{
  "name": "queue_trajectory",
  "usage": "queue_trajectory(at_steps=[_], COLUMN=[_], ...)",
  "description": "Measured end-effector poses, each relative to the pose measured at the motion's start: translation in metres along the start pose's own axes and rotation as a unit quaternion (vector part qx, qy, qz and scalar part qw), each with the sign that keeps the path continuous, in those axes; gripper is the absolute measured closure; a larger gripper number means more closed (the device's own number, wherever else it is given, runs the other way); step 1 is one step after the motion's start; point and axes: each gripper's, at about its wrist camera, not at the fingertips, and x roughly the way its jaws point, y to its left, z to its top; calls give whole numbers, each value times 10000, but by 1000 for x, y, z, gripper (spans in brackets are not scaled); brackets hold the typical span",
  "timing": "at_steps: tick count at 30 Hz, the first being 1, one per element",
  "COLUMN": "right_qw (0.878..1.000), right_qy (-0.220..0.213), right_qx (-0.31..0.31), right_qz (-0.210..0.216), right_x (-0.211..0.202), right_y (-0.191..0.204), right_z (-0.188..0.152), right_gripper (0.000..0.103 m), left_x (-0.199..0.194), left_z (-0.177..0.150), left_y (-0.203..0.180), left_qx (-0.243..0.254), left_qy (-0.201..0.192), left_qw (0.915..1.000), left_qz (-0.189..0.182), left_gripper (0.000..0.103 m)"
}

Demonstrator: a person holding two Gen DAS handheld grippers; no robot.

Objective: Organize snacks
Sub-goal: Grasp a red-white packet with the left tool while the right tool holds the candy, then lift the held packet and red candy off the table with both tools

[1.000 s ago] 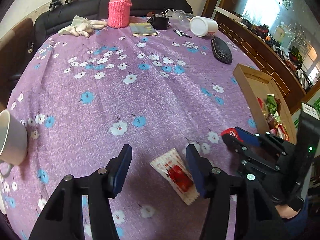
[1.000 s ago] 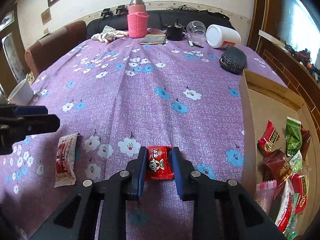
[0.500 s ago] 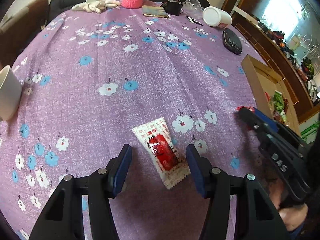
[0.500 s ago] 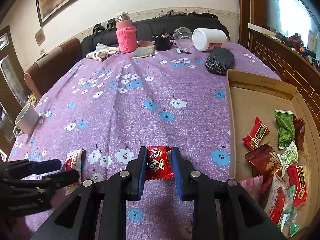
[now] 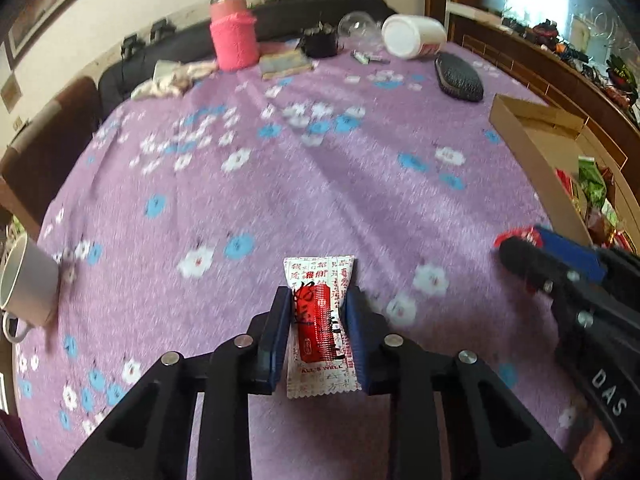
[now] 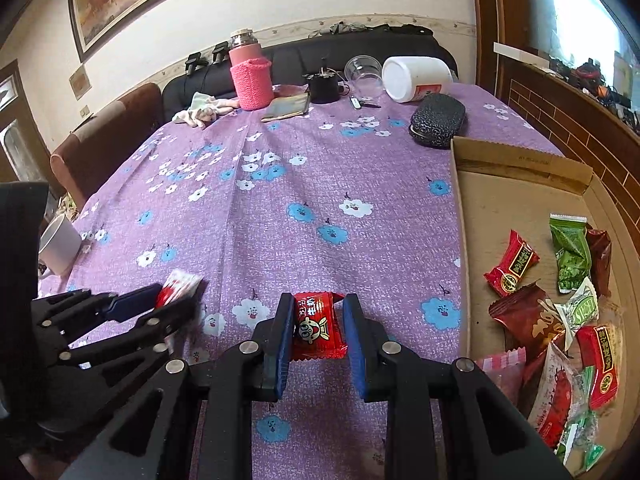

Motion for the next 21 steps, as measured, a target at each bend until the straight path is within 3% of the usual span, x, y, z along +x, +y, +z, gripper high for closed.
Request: queue_trajectory(at_steps=[21], right_qw=[9996], right_qy=[99], right_qx=[237], right_qz=[146], right_x=[7], right_y=[-6], right_z=[0], right_gripper=[77], left_x=[-8], left_z=[-4], left_y=[1], left_qx=[173], left_qy=[-459], left_qw=[9983], left_qz=[315], left_gripper=[77])
